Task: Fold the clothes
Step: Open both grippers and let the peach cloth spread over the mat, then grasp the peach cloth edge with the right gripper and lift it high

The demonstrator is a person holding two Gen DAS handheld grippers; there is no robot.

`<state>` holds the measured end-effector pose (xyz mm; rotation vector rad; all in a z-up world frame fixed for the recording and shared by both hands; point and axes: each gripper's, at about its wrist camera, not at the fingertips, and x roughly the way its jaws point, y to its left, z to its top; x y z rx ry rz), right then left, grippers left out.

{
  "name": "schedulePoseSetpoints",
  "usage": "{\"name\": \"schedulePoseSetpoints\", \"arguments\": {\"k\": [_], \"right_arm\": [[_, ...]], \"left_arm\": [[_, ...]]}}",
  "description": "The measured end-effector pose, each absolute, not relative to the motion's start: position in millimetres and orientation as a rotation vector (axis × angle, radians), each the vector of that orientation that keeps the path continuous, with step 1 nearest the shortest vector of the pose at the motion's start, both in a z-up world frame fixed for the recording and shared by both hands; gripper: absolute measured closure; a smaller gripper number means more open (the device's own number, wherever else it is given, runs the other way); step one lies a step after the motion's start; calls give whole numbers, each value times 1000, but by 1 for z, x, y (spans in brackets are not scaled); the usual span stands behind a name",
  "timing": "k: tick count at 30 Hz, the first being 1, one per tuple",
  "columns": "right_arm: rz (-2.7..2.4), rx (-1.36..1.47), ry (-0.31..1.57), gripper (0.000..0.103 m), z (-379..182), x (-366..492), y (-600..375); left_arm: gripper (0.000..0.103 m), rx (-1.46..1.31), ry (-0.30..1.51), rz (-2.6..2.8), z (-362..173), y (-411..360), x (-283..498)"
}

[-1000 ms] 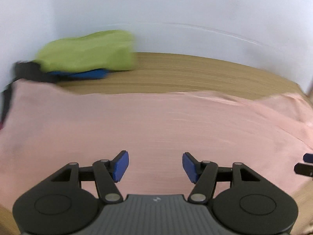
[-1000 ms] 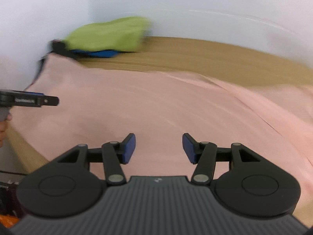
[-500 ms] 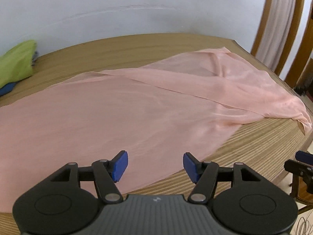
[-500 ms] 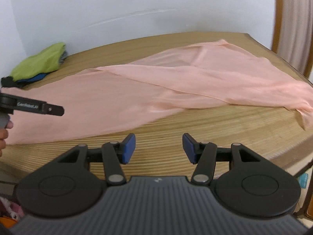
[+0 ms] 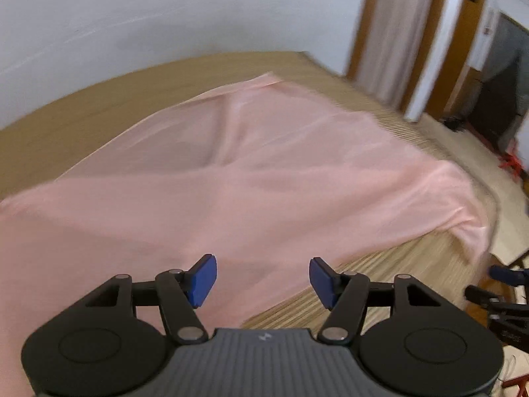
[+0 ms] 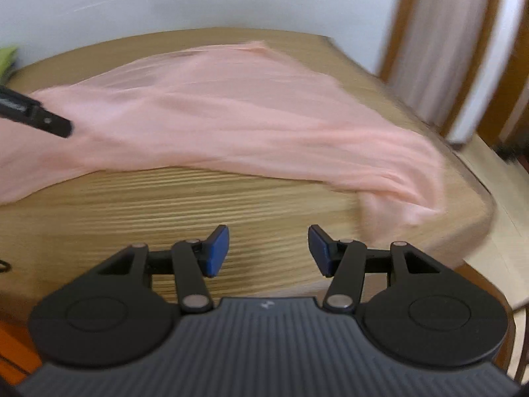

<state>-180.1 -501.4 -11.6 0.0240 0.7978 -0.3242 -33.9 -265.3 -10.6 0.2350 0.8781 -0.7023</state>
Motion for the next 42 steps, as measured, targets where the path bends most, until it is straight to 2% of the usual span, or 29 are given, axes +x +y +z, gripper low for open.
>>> {"name": "schedulePoseSetpoints", "arguments": {"k": [4,10,12,13,14,15,21,27,34,42], "right_arm": [[-340,-73,800,48,-26,-181,-545],[-183,-238,833,49,-54,-160,-594],[-69,-250,812,61,-57,-160,-612],[-30,-267,820,92,-56,-160,-620],[0,-285,830,98,-54,-159,-627],[21,-299,812,100,-46,-161,-635],[88,-322,581,100,34,-173,-695],[54,-257,379,100,100,-150,-735],[47,-227,181,100,161,-121,-759],[210,-370,156,100,162,-40,-733]], "left_arm": [[38,275,855,-709,-16,-321,-44],[38,232,929,-569,-26,-367,-71],[38,210,950,-508,-27,-376,-83],[38,199,958,-473,-28,-380,-89],[38,184,966,-446,-28,-382,-95],[38,169,975,-424,-28,-383,-102],[38,132,1005,-314,-28,-384,-128],[38,108,973,-305,-20,-385,-117],[38,123,764,-437,8,-403,-110],[38,123,758,-387,7,-421,-80]]}}
